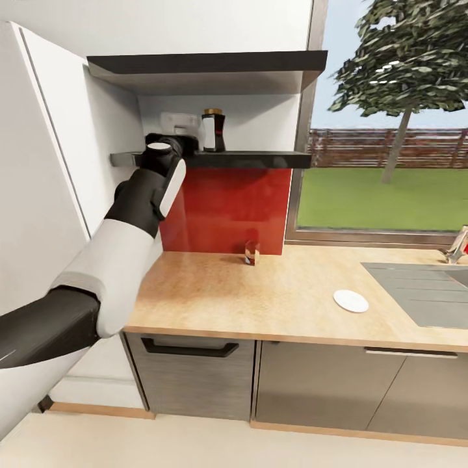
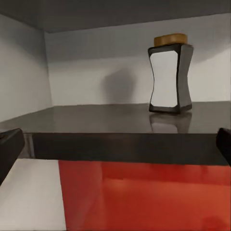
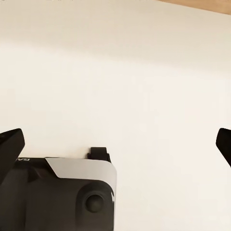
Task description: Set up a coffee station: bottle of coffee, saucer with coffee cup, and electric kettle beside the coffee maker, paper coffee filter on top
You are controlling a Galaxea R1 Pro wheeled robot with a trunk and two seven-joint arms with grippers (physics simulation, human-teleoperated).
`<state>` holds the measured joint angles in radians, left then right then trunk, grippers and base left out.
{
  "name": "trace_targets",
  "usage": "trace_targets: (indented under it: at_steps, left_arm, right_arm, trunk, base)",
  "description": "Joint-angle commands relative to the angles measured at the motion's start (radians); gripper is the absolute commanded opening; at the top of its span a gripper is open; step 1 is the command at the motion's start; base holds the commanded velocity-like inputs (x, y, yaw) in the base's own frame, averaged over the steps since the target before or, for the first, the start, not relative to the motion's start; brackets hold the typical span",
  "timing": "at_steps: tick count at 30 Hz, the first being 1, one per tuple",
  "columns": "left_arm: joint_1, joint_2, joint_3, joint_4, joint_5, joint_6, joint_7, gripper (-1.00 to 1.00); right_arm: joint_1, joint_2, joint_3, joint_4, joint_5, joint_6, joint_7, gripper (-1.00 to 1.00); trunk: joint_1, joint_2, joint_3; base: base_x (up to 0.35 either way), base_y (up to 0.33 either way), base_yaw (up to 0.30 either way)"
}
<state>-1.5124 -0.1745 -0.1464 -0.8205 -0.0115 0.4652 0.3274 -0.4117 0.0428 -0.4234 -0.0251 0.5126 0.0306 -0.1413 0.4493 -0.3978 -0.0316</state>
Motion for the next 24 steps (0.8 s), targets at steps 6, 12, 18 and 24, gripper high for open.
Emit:
trace_targets:
  at_steps: [6, 12, 18, 24]
  left_arm:
    - [-0.054, 0.000, -0.001, 0.025, -0.004, 0.020, 0.100, 1.00]
    - [-0.126, 0.000, 0.000, 0.114, -0.002, 0.027, 0.126, 1.00]
    - [-0.139, 0.000, -0.022, 0.157, 0.004, 0.053, 0.106, 1.00]
    - [-0.160, 0.000, -0.094, 0.215, 0.015, 0.082, 0.097, 1.00]
  right_arm:
    - [0.000, 0.000, -0.008, -0.001, 0.010, 0.003, -0.003, 1.00]
    - [-0.001, 0.000, -0.008, -0.001, 0.011, 0.003, -0.003, 1.00]
    - [-0.001, 0.000, -0.008, -0.001, 0.011, 0.003, -0.003, 1.00]
    - [-0.001, 0.000, -0.008, -0.001, 0.010, 0.003, -0.003, 1.00]
  trunk:
    - [0.001, -0.002, -0.002]
    - [0.001, -0.002, -0.002]
    - [0.001, -0.002, -0.002]
    - [0.001, -0.002, -0.002]
  base:
    - [0.000, 0.000, 0.000]
    - [0.000, 0.000, 0.000]
    - [0.000, 0.000, 0.000]
    - [0.000, 0.000, 0.000]
